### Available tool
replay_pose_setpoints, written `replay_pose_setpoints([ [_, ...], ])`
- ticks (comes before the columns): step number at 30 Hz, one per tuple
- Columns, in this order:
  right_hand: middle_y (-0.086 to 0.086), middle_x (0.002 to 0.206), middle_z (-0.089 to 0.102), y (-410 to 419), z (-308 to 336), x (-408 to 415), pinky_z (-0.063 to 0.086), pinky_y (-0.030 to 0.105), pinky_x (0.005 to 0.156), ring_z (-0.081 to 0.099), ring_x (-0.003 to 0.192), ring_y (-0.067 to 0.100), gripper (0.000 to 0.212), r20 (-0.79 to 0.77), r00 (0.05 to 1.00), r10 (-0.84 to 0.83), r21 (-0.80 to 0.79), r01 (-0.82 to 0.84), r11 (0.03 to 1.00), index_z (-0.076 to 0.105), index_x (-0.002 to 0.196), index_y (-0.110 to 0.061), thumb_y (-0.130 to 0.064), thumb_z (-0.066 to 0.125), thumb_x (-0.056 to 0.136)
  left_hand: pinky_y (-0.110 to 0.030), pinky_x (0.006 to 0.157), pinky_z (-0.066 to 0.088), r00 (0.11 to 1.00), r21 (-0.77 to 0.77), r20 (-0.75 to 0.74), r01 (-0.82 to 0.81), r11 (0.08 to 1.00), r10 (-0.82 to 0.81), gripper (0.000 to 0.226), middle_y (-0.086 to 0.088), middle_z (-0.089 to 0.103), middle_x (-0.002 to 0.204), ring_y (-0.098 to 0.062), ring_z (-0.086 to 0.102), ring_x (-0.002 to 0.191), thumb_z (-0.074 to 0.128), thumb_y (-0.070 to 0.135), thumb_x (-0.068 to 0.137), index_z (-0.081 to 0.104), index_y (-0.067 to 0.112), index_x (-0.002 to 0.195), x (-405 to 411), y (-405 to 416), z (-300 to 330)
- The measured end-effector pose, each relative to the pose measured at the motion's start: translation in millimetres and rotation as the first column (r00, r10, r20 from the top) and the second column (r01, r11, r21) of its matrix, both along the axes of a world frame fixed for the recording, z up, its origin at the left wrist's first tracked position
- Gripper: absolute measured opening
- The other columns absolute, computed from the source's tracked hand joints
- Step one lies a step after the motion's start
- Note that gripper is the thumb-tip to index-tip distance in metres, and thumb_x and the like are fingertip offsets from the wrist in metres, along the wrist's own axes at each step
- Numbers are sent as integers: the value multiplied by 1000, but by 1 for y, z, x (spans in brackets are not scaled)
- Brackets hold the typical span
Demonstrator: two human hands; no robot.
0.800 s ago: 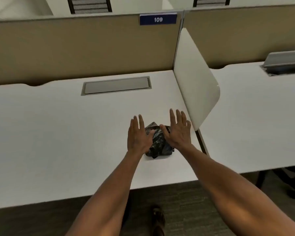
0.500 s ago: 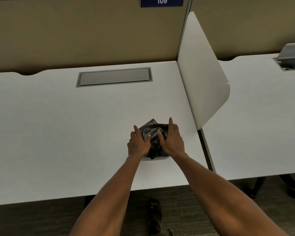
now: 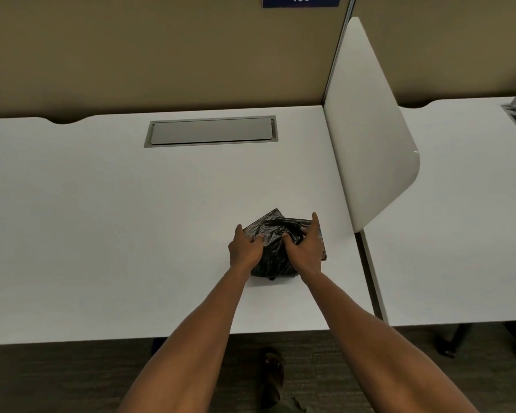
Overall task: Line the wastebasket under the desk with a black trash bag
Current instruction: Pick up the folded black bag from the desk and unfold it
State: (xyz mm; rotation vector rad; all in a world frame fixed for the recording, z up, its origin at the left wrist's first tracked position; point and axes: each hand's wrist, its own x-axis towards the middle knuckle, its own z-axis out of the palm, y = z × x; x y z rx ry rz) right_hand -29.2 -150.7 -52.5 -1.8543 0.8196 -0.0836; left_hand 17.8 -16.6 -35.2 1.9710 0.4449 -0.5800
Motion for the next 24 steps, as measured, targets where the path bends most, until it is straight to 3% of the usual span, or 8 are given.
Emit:
replay_pose_setpoints([
  [2,9,134,63,1,3,-3,45,43,113,59,130,28,93,23,999,-43,108,41,993,20,163,-27,-26,77,89,-41,109,47,999,-52,-3,-44,998,44,73,-9,52,148,-30,50,136,61,33,95,29,22,159,-2,4,6],
  [6,8,141,61,1,27,-13,53,45,108,61,128,26,71,75,990,-119,366,84,927,44,152,-28,-20,77,90,-37,102,52,994,-213,-2,-110,971,112,61,-2,61,136,-23,60,123,68,37,91,50,22,147,-9,22,30],
  [9,7,129,67,2,53,-20,58,53,99,67,116,24,56,146,983,-113,472,31,881,59,140,-23,-12,78,89,-32,83,56,985,-388,39,-142,911,171,34,-6,73,119,-18,68,99,70,32,91,69,18,122,-16,48,50],
  [11,8,125,71,5,70,-24,62,47,93,70,113,26,52,213,975,-71,516,-51,855,62,136,-22,-9,79,89,-33,79,54,968,-454,41,-204,867,249,27,-5,76,110,-22,68,97,65,30,95,69,16,119,-20,71,62],
  [14,13,119,73,18,100,-28,63,33,81,72,107,27,51,330,944,-2,570,-198,798,63,137,-20,-3,76,90,-41,91,51,937,-446,-36,-327,833,348,39,-4,73,120,-22,65,108,60,39,97,65,17,129,-25,109,75],
  [17,8,120,74,40,126,-28,62,35,89,72,109,24,53,399,905,147,573,-371,731,62,139,-20,2,71,92,-49,107,48,972,-544,-134,-235,805,193,52,-6,66,136,-27,61,124,64,54,91,66,22,132,-39,140,93],
  [21,10,130,71,73,151,-30,58,40,101,68,120,27,52,462,837,293,525,-524,671,63,140,-21,2,68,94,-45,109,48,989,-800,-124,-146,583,78,56,-10,65,140,-32,57,134,42,53,100,64,17,136,-75,165,127],
  [24,13,138,67,102,164,-39,56,37,101,62,127,30,47,500,826,259,547,-534,645,65,137,-17,2,66,95,-48,112,47,989,-888,-118,-147,436,94,74,-13,56,149,-34,52,139,34,63,95,53,15,148,-101,191,141],
])
